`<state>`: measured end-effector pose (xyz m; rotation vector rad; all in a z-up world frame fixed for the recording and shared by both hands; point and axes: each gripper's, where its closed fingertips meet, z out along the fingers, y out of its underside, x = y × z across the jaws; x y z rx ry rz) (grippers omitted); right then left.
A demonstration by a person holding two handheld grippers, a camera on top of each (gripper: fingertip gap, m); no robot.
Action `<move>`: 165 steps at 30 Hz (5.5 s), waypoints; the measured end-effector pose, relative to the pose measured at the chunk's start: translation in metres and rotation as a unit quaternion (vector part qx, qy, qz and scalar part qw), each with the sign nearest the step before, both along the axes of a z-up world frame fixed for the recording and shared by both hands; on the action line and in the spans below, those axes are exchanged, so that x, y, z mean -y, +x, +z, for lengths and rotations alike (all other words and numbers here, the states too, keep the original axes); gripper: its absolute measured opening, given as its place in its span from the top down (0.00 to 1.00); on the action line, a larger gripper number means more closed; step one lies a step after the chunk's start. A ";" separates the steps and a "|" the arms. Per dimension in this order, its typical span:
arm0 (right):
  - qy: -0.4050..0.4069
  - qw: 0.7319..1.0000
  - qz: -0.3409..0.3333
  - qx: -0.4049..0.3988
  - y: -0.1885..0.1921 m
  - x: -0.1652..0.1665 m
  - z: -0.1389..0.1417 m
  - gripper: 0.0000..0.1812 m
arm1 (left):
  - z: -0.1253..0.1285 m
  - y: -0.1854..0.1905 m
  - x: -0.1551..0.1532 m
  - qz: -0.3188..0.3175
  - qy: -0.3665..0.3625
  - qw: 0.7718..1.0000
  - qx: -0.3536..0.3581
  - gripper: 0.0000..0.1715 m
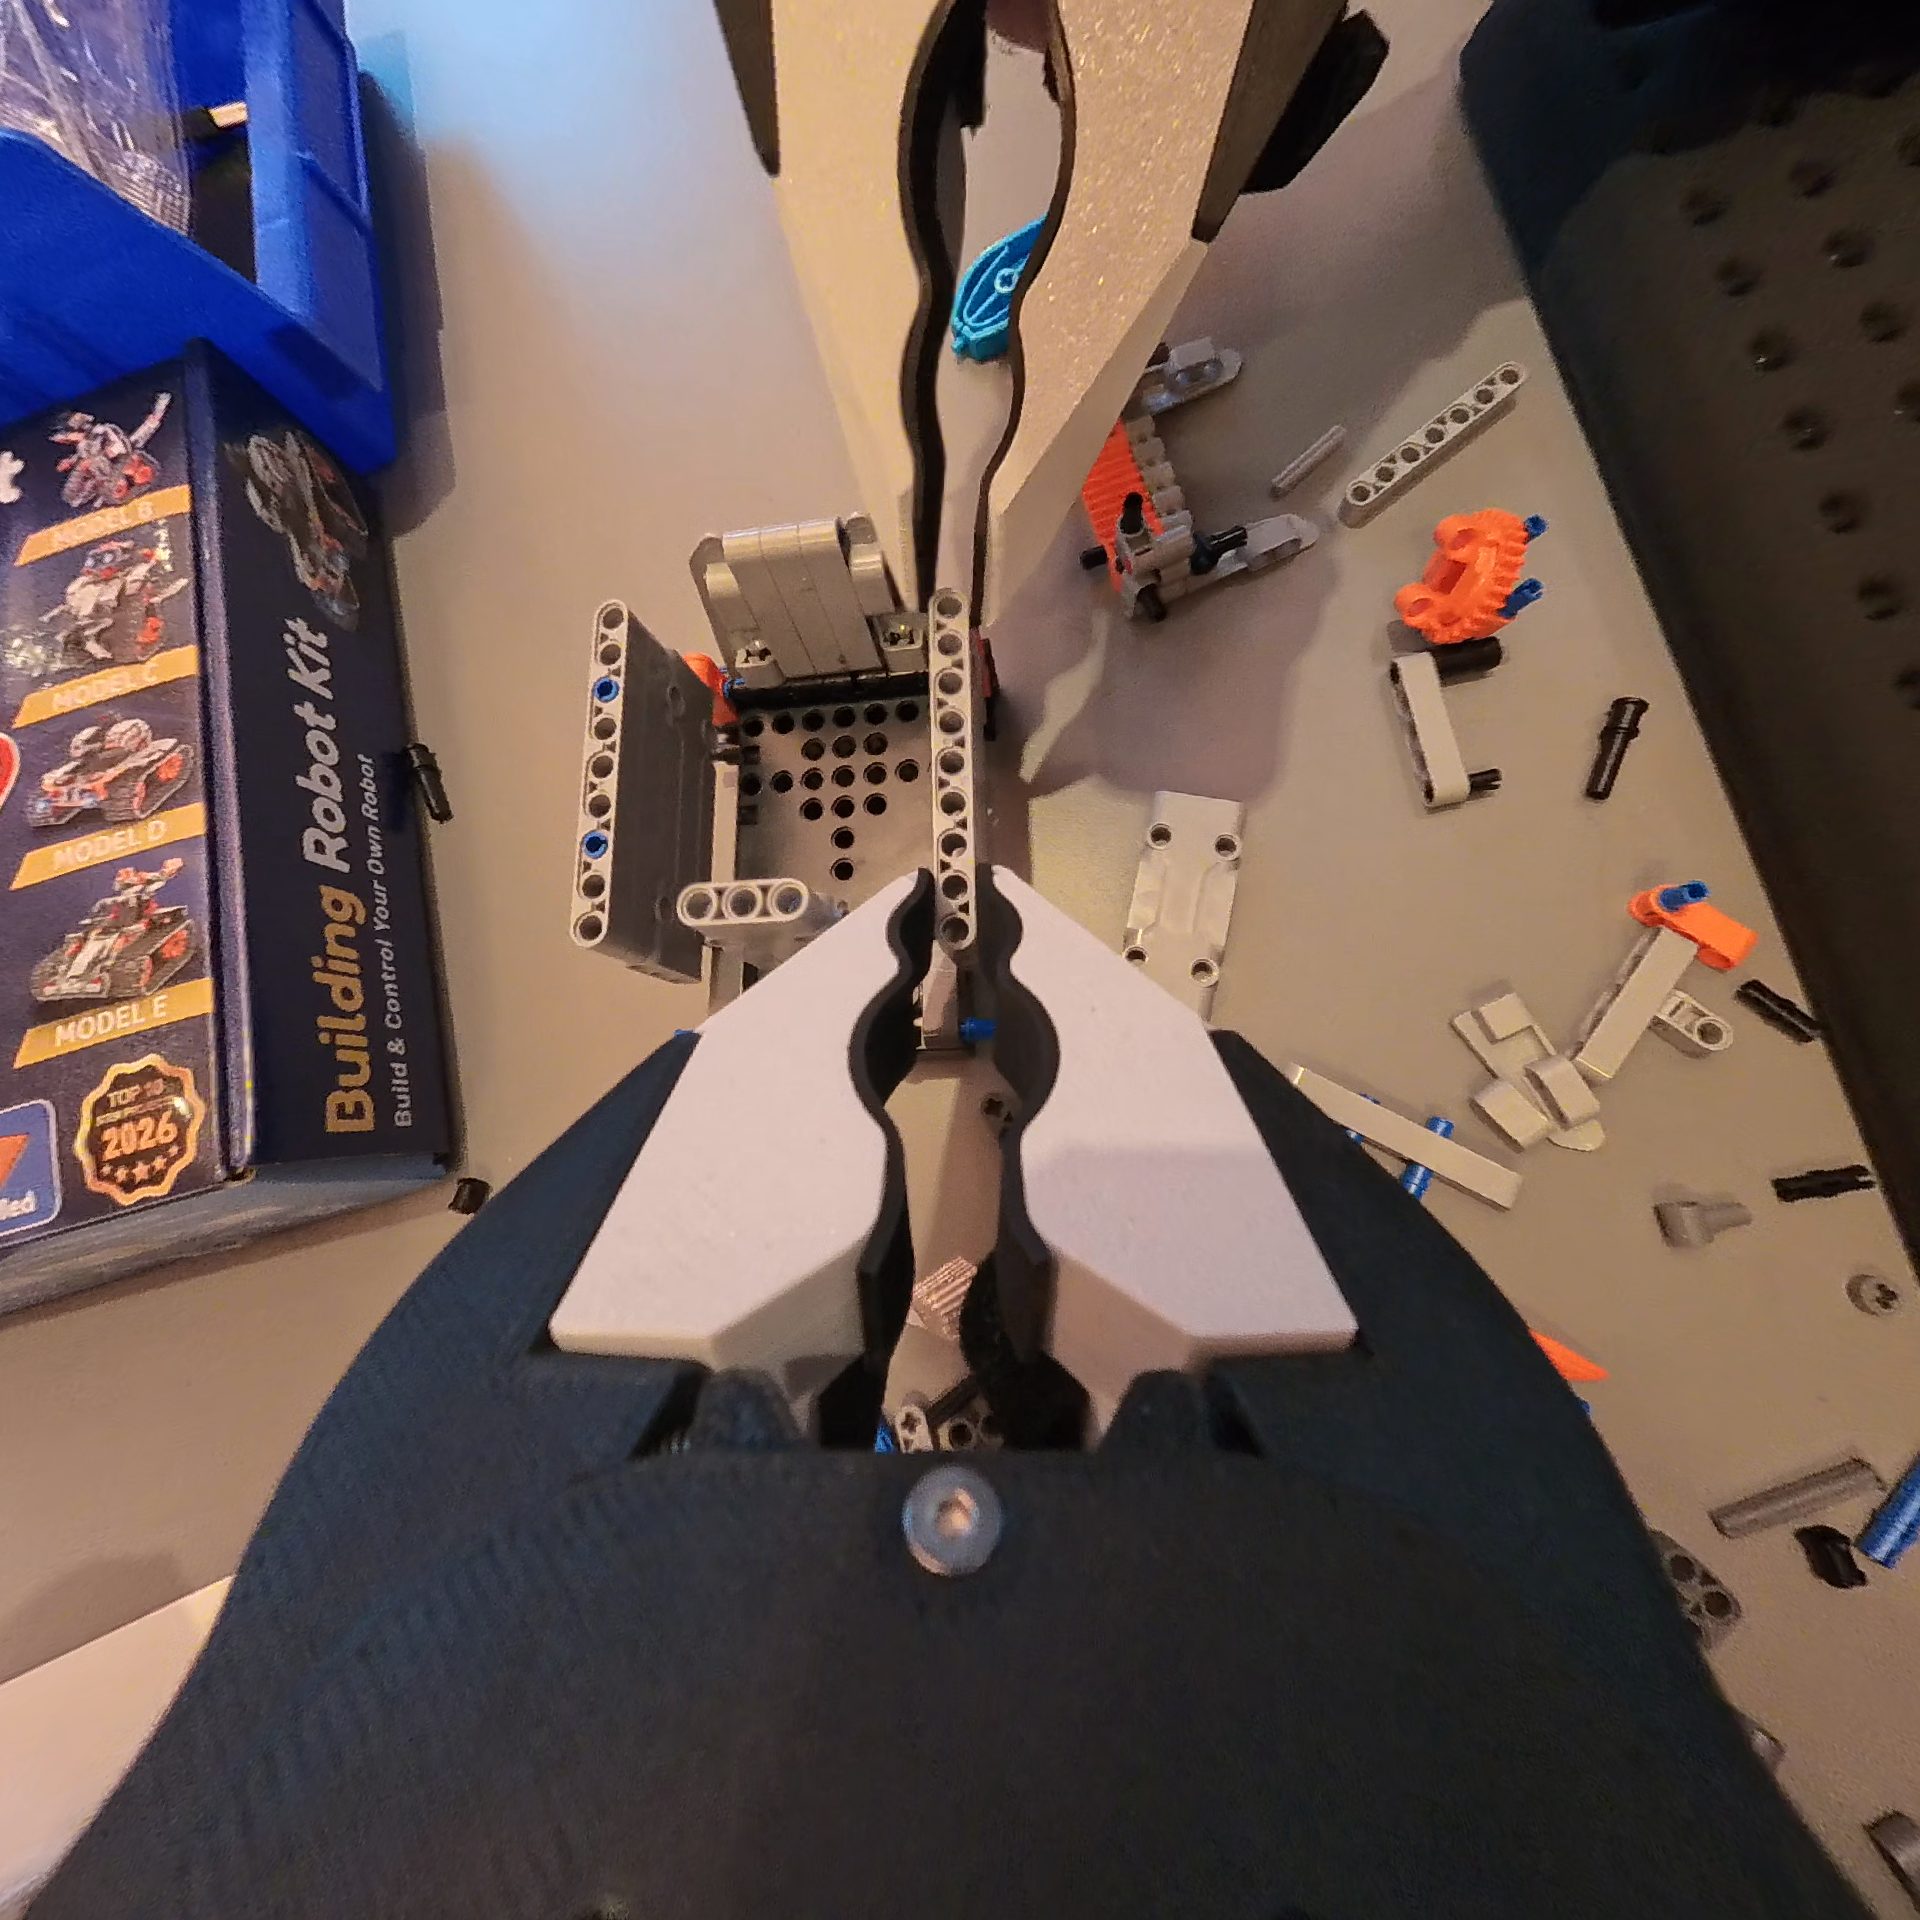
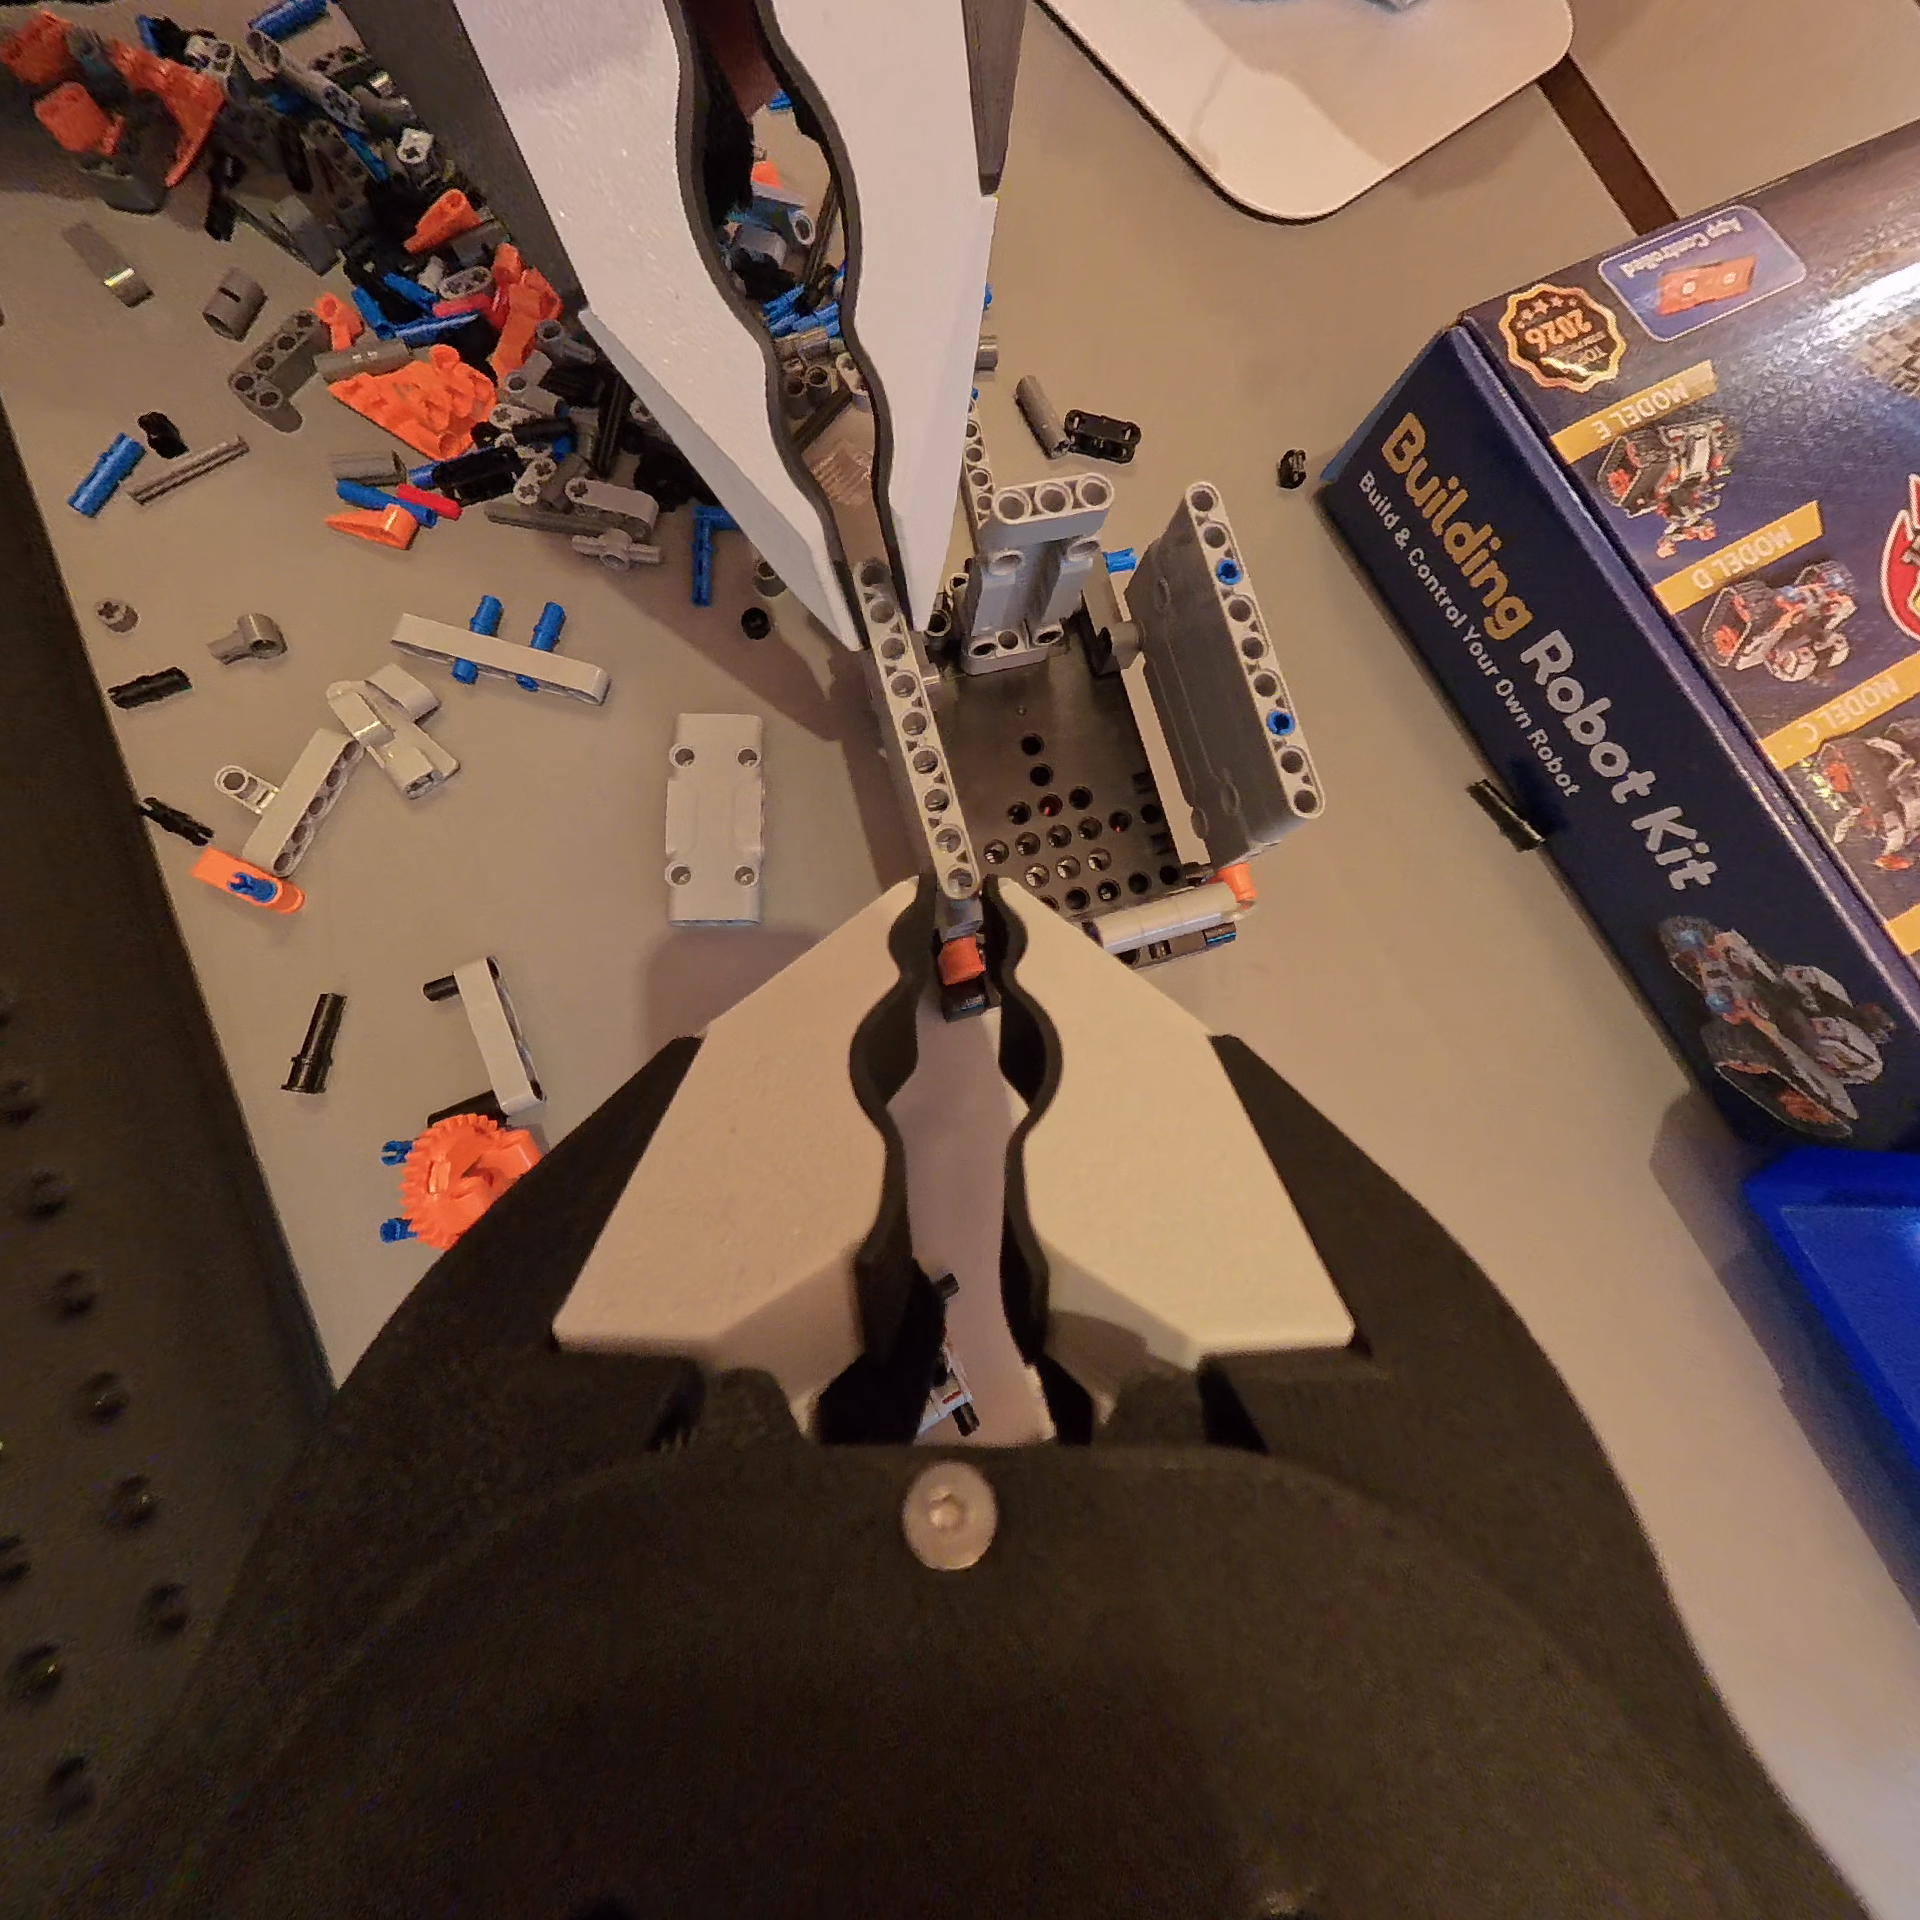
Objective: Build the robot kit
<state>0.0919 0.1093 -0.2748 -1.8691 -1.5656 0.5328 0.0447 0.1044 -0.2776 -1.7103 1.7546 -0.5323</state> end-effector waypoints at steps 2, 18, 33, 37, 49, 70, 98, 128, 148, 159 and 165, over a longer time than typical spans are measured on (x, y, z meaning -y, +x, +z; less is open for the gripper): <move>0.002 1.000 0.003 -0.003 0.000 0.003 0.003 0.97 | 0.004 0.000 0.003 -0.004 -0.013 1.000 0.010 0.97; -0.035 0.997 0.062 0.033 -0.005 0.074 -0.011 0.94 | -0.043 -0.011 0.080 -0.032 -0.077 0.995 -0.052 0.97; -0.042 0.997 0.064 -0.008 -0.012 0.075 -0.004 0.94 | -0.044 -0.038 0.086 0.033 -0.090 0.991 -0.094 0.83; -0.046 0.995 0.089 -0.010 -0.027 0.082 -0.008 0.93 | -0.051 -0.058 0.099 0.046 -0.080 0.990 -0.104 0.85; -0.068 0.990 0.124 0.024 -0.063 0.099 -0.033 0.93 | -0.054 -0.056 0.108 0.005 -0.101 0.992 -0.075 0.98; -0.156 0.981 0.064 -0.099 -0.073 0.092 -0.005 0.90 | -0.012 -0.048 0.090 0.040 0.043 0.998 -0.004 0.99; -0.278 0.899 0.090 -0.328 -0.086 0.102 0.067 0.98 | 0.062 -0.044 0.095 0.112 0.201 0.970 0.076 0.99; -0.284 0.836 0.097 -0.460 -0.083 0.116 0.110 0.97 | 0.101 -0.042 0.116 0.126 0.178 0.964 0.152 0.99; -0.263 0.912 0.040 -0.311 -0.058 0.096 0.046 0.97 | -0.033 -0.046 0.102 0.143 -0.074 0.987 0.025 0.81; -0.291 0.906 0.067 -0.300 -0.072 0.111 0.044 0.97 | 0.045 -0.025 0.096 0.133 0.036 0.977 0.164 0.97; -0.280 0.903 0.077 -0.317 -0.079 0.111 0.056 0.95 | 0.053 -0.027 0.100 0.125 0.036 0.976 0.172 0.99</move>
